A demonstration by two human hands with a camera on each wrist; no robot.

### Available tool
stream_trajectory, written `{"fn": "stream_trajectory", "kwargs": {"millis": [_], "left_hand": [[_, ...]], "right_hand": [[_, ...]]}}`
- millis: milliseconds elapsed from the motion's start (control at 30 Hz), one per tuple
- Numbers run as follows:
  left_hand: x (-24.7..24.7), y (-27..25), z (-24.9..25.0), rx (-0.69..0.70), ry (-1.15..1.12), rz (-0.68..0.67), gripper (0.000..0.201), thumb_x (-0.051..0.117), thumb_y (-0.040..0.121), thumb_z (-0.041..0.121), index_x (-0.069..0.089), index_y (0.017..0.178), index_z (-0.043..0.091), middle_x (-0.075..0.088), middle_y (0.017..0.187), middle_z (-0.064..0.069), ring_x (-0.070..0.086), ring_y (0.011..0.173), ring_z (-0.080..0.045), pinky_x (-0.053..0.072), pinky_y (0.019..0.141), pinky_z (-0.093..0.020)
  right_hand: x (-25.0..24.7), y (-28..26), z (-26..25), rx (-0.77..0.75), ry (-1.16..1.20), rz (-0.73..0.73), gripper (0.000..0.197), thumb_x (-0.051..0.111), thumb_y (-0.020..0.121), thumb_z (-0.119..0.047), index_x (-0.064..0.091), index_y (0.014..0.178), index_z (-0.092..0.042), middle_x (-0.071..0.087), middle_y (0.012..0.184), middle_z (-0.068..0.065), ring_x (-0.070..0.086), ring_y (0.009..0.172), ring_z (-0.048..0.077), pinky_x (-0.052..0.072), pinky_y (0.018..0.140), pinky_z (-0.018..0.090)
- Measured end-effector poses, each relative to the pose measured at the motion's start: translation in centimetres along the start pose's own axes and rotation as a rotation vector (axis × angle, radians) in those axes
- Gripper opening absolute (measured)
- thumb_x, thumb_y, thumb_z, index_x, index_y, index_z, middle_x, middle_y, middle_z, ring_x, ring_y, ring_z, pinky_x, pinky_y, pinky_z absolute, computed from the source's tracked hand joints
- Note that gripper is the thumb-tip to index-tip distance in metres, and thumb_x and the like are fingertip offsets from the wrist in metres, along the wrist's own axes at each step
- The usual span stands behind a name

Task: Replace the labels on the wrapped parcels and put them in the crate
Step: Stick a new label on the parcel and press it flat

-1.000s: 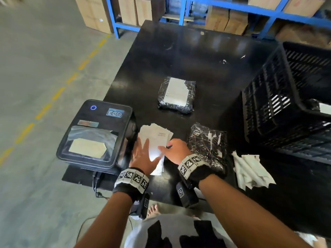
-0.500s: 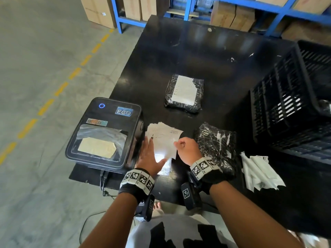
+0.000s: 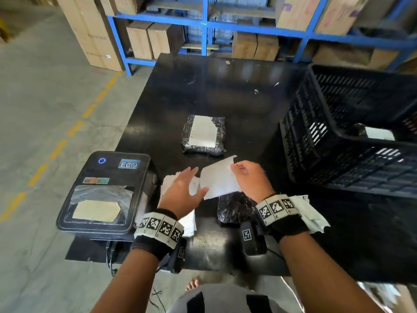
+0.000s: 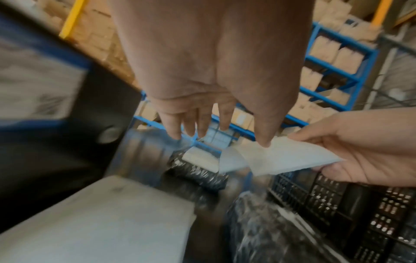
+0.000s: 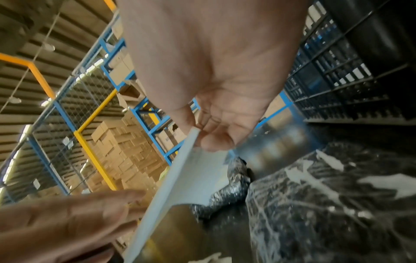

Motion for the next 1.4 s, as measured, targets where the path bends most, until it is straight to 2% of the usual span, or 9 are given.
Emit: {"fn": "stream_trajectory", "kwargs": {"millis": [67, 200, 367, 433, 633, 767, 1067, 1233, 1400], "left_hand": [[-0.1, 0.5, 3.3, 0.100, -0.007, 0.013, 0.062, 0.063, 0.087, 0.042, 0.041, 0.142, 0.022, 0.044, 0.145, 0.002, 0.041, 0.132, -0.013, 0.031, 0.109, -0.026], [1.9, 1.6, 7.7, 0.184, -0.133, -0.107, 0.056, 0.067, 0.081, 0.046, 0.052, 0.133, 0.029, 0.060, 0.127, 0.008, 0.055, 0.116, -0.007, 0.045, 0.102, -0.033], [4.2, 1.9, 11.2, 0.303, -0.245, -0.227, 0.044, 0.064, 0.088, 0.037, 0.054, 0.131, 0.036, 0.065, 0.117, 0.018, 0.060, 0.105, 0.005, 0.048, 0.099, -0.028], [5.1, 2.1, 12.1, 0.323, -0.277, -0.269, 0.043, 0.060, 0.091, 0.036, 0.052, 0.132, 0.039, 0.064, 0.120, 0.018, 0.060, 0.108, 0.002, 0.048, 0.099, -0.030], [7.2, 2.3, 13.6, 0.357, -0.340, -0.264, 0.040, 0.051, 0.096, 0.036, 0.049, 0.136, 0.036, 0.058, 0.129, 0.018, 0.052, 0.120, 0.003, 0.041, 0.107, -0.033], [7.8, 2.3, 14.1, 0.341, -0.409, -0.283, 0.036, 0.046, 0.099, 0.031, 0.051, 0.134, 0.032, 0.058, 0.130, 0.017, 0.050, 0.123, 0.003, 0.039, 0.108, -0.032], [8.0, 1.7, 14.4, 0.308, -0.471, -0.279, 0.033, 0.045, 0.100, 0.026, 0.054, 0.131, 0.030, 0.065, 0.119, 0.011, 0.060, 0.111, -0.002, 0.048, 0.094, -0.021], [7.8, 1.7, 14.3, 0.294, -0.458, -0.242, 0.033, 0.042, 0.101, 0.025, 0.055, 0.131, 0.030, 0.064, 0.118, 0.015, 0.057, 0.114, 0.001, 0.043, 0.098, -0.018], [7.9, 1.9, 13.9, 0.287, -0.454, -0.237, 0.034, 0.041, 0.101, 0.025, 0.054, 0.132, 0.027, 0.063, 0.122, 0.011, 0.055, 0.117, -0.002, 0.042, 0.104, -0.026]], "right_hand": [[-1.6, -0.4, 0.3, -0.009, 0.073, 0.037, 0.034, 0.053, 0.095, -0.027, 0.068, 0.086, 0.002, 0.069, 0.080, 0.019, 0.063, 0.073, 0.029, 0.053, 0.075, 0.044], [-4.3, -1.4, 1.3, 0.026, 0.226, 0.048, 0.031, 0.056, 0.093, -0.023, 0.066, 0.072, -0.004, 0.058, 0.055, 0.007, 0.053, 0.050, 0.012, 0.048, 0.057, 0.032], [-6.5, -1.9, 3.7, 0.125, 0.494, 0.099, 0.027, 0.059, 0.094, -0.025, 0.069, 0.088, -0.001, 0.071, 0.089, 0.020, 0.068, 0.080, 0.031, 0.057, 0.075, 0.044], [-7.0, -2.2, 4.6, 0.138, 0.566, 0.088, 0.024, 0.059, 0.095, -0.027, 0.069, 0.094, -0.006, 0.073, 0.096, 0.017, 0.071, 0.090, 0.028, 0.058, 0.078, 0.039], [-8.5, -3.2, 5.6, 0.186, 0.831, 0.041, 0.016, 0.056, 0.098, -0.022, 0.066, 0.096, -0.010, 0.070, 0.088, 0.003, 0.067, 0.083, 0.014, 0.054, 0.071, 0.022], [-8.9, -3.7, 6.2, 0.184, 0.941, -0.030, 0.014, 0.056, 0.097, -0.016, 0.064, 0.093, -0.006, 0.068, 0.089, 0.007, 0.066, 0.086, 0.015, 0.057, 0.082, 0.026], [-8.8, -4.3, 7.0, 0.116, 0.881, -0.096, 0.020, 0.058, 0.095, -0.008, 0.063, 0.106, 0.008, 0.066, 0.099, 0.017, 0.066, 0.093, 0.016, 0.054, 0.093, 0.027], [-8.3, -4.3, 7.5, 0.068, 0.708, -0.115, 0.006, 0.068, 0.088, -0.016, 0.074, 0.091, -0.017, 0.073, 0.106, 0.009, 0.068, 0.105, 0.021, 0.051, 0.100, 0.041], [-8.2, -4.1, 7.7, 0.035, 0.611, -0.091, 0.011, 0.068, 0.088, -0.015, 0.074, 0.094, -0.010, 0.073, 0.109, 0.005, 0.068, 0.106, 0.017, 0.050, 0.102, 0.039]]}}
Point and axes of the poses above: each hand's wrist, its own y-axis towards the middle knuckle, its own x-axis out of the palm, z = x × y, the point moved 2 cm from there along y, towards the middle knuckle
